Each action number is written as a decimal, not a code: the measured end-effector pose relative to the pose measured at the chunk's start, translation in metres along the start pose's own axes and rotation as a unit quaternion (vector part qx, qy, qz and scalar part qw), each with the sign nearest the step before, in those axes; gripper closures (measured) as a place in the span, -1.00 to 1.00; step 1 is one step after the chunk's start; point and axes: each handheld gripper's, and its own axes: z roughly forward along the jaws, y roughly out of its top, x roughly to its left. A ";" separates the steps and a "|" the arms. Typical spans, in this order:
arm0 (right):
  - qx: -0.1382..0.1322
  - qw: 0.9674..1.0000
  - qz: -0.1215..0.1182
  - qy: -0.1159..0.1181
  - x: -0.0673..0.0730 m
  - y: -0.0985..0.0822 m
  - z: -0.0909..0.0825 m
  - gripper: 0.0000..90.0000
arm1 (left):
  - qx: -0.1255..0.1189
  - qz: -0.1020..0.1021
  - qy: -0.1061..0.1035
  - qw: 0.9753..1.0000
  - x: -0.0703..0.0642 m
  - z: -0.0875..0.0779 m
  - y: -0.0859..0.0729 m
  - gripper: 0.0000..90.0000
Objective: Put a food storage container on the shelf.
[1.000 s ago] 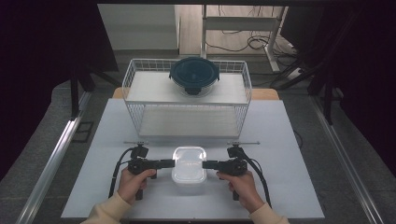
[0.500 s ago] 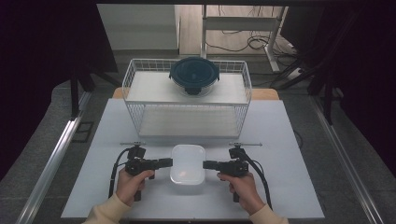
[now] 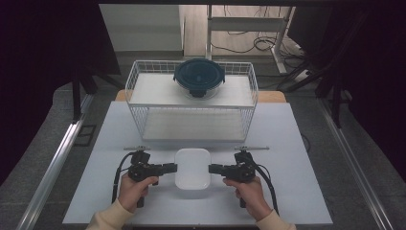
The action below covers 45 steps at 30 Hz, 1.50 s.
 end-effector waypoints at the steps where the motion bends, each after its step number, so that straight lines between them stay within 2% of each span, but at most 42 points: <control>1: -0.001 1.000 -0.004 0.000 0.001 0.000 -0.001 0.76 | -0.002 0.002 0.000 1.000 -0.001 -0.001 0.000 0.75; 14: -0.021 0.999 -0.047 0.005 0.014 0.007 -0.013 0.76 | -0.019 0.034 -0.002 0.999 -0.016 -0.014 0.007 0.76; 20: -0.034 0.997 -0.071 0.002 0.026 0.015 -0.022 0.76 | -0.035 0.058 0.000 0.998 -0.029 -0.023 0.016 0.77; 24: -0.046 0.995 -0.088 -0.004 0.034 0.025 -0.030 0.76 | -0.045 0.063 -0.005 0.997 -0.035 -0.026 0.026 0.77; 27: -0.052 0.994 -0.096 -0.006 0.039 0.032 -0.035 0.76 | -0.049 0.076 -0.004 0.996 -0.043 -0.032 0.035 0.77; 35: -0.078 0.990 -0.120 -0.003 0.065 0.059 -0.059 0.76 | -0.066 0.108 -0.009 0.992 -0.070 -0.053 0.068 0.76; 45: -0.096 0.984 -0.151 -0.005 0.090 0.094 -0.082 0.76 | -0.087 0.128 -0.008 0.988 -0.092 -0.071 0.098 0.76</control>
